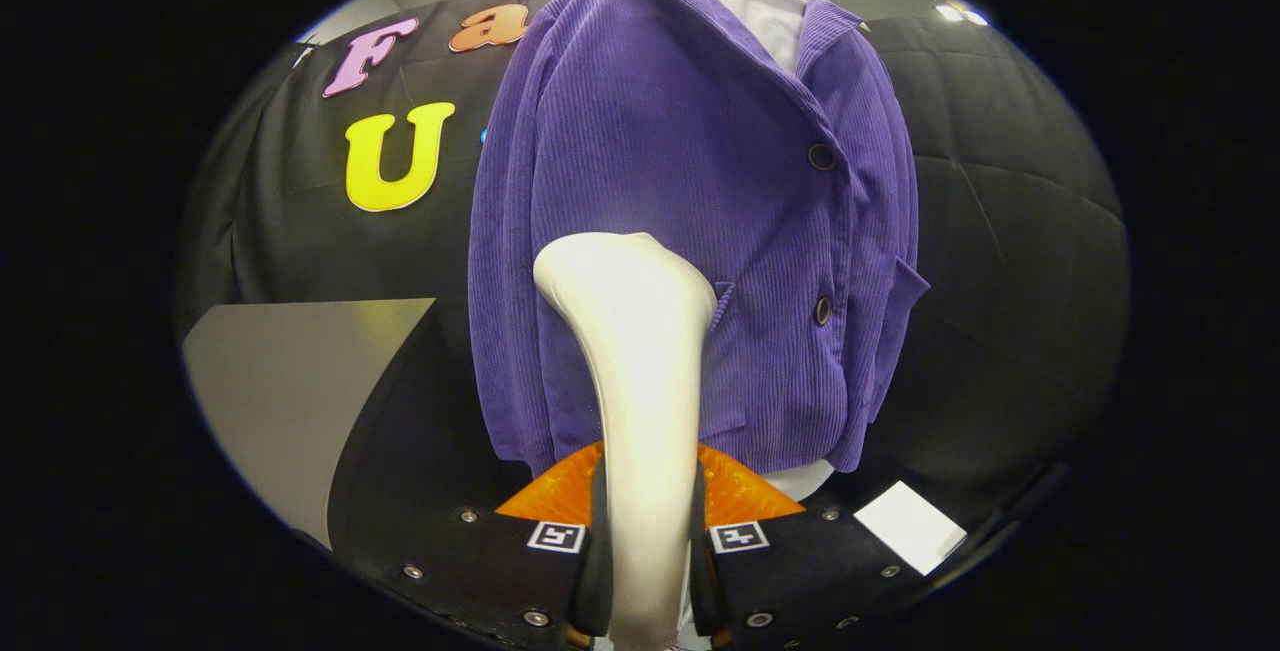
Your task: Iron the clothes twice with a garment steamer, once on the left side and once on the right side.
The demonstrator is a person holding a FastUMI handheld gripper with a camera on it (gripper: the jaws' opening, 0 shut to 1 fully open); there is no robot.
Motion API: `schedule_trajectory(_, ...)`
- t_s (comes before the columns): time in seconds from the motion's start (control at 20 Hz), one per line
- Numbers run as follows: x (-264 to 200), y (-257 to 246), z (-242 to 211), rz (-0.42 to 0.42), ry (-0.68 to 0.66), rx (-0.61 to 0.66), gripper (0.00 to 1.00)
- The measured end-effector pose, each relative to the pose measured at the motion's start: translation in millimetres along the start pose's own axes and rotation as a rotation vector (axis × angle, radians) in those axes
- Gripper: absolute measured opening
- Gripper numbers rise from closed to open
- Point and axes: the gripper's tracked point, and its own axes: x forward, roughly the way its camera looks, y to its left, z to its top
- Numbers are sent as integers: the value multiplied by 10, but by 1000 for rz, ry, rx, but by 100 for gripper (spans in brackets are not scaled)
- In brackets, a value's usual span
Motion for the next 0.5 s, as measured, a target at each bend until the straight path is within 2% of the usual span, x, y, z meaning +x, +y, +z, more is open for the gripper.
schedule_trajectory(0.5,-64,179,-290,3,48,2,31)
